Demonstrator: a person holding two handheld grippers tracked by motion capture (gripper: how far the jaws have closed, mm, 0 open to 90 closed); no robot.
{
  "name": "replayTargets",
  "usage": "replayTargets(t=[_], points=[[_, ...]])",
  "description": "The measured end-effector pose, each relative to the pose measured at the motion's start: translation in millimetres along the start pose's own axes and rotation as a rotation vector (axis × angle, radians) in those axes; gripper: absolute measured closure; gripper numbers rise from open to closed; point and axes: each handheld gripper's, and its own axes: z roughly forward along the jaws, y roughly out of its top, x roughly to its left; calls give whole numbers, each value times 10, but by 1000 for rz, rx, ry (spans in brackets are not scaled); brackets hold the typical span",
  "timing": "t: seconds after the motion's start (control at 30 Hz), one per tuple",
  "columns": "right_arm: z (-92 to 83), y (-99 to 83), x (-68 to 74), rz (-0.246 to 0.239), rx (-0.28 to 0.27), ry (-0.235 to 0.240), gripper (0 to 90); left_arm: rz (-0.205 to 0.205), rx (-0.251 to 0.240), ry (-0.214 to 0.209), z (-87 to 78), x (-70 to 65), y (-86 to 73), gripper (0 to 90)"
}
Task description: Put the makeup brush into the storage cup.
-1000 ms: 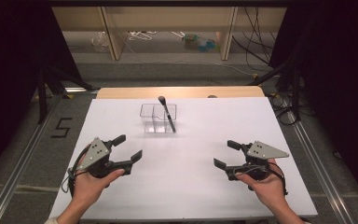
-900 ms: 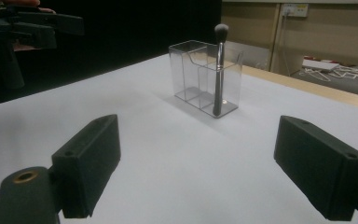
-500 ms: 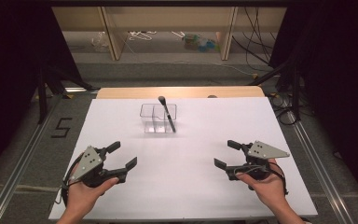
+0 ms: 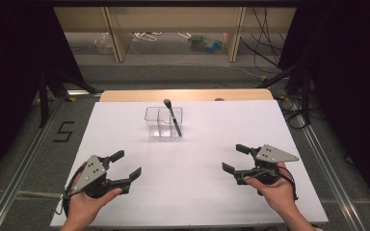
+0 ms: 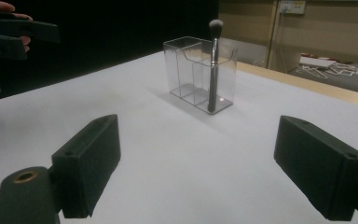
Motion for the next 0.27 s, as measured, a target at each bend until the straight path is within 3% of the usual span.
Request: replayTargets(t=[0.27], points=[[0, -5, -14, 8, 16, -10, 154, 13, 12, -11, 15, 2, -11, 186]])
